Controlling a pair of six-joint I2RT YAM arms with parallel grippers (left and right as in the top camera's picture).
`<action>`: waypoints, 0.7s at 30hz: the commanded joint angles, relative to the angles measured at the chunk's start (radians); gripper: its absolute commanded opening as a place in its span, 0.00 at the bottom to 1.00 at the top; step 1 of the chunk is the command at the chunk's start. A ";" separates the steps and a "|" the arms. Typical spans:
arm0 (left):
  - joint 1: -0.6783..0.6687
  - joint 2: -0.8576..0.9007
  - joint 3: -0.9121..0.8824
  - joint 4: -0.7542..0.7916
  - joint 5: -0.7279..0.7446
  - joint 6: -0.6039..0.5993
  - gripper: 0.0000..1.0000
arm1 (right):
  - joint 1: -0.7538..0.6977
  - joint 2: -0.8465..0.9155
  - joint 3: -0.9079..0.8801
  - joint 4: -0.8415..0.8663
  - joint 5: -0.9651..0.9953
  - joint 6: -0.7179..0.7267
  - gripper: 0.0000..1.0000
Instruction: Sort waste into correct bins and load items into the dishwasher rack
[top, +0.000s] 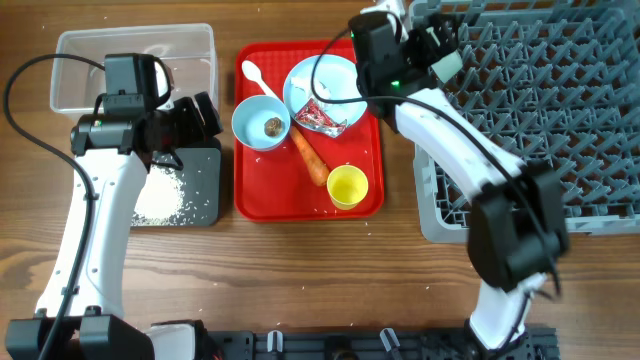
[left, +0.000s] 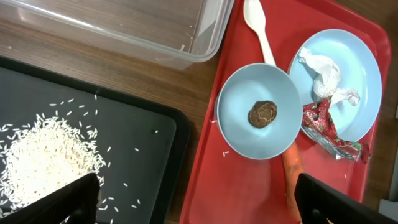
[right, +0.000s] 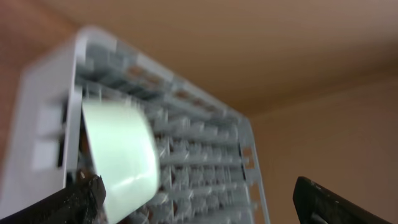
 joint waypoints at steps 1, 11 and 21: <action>0.008 0.006 0.001 0.004 -0.010 0.010 1.00 | 0.083 -0.175 0.021 -0.189 -0.507 0.288 0.90; -0.199 0.120 0.001 0.051 -0.010 0.323 0.93 | -0.081 -0.183 0.017 -0.309 -1.330 0.613 0.72; -0.345 0.416 0.001 0.217 -0.122 0.431 0.76 | -0.353 -0.204 0.016 -0.473 -1.468 0.615 0.64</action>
